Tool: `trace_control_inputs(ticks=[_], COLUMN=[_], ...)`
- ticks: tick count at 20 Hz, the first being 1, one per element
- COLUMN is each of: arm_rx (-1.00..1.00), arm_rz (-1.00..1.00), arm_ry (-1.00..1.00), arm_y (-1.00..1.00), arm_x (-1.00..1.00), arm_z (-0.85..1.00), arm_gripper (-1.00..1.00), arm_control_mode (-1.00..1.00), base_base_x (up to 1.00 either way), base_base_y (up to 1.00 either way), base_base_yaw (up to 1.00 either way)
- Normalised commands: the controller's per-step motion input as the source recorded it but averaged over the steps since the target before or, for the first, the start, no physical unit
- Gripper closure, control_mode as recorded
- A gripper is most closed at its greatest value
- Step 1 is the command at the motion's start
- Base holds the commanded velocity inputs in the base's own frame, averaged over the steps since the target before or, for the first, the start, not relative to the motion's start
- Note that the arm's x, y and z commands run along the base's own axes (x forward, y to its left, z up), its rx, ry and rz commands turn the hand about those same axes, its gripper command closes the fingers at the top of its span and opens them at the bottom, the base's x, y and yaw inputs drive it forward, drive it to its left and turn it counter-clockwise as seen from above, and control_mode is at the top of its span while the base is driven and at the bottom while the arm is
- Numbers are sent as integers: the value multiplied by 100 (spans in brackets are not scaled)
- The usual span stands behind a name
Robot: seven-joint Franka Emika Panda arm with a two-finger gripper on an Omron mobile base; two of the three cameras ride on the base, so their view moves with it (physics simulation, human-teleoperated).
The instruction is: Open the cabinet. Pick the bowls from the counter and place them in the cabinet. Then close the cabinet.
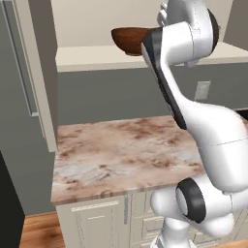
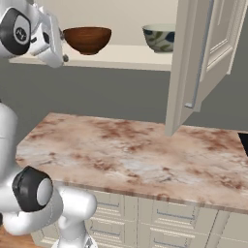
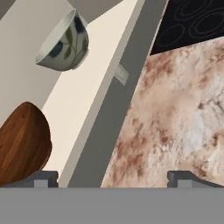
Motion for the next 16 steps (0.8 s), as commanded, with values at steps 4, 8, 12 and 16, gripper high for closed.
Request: trace_control_inputs(ticks=[4,8,12,16], arm_rx=[4,1,2,1], arm_rz=[-3,0,0,0], arm_ry=[-3,-1,0,0], arm_y=[-52,-28,-22,-8], arm_x=[-91,-97,-80,-64], arm_z=[-12,0,0,0], arm_gripper=[-100,-100,-100,-100], arm_control_mode=[-100,-100,-100,-100], base_base_x=[0,0,0,0], base_base_y=[0,0,0,0], base_base_yaw=[0,0,0,0])
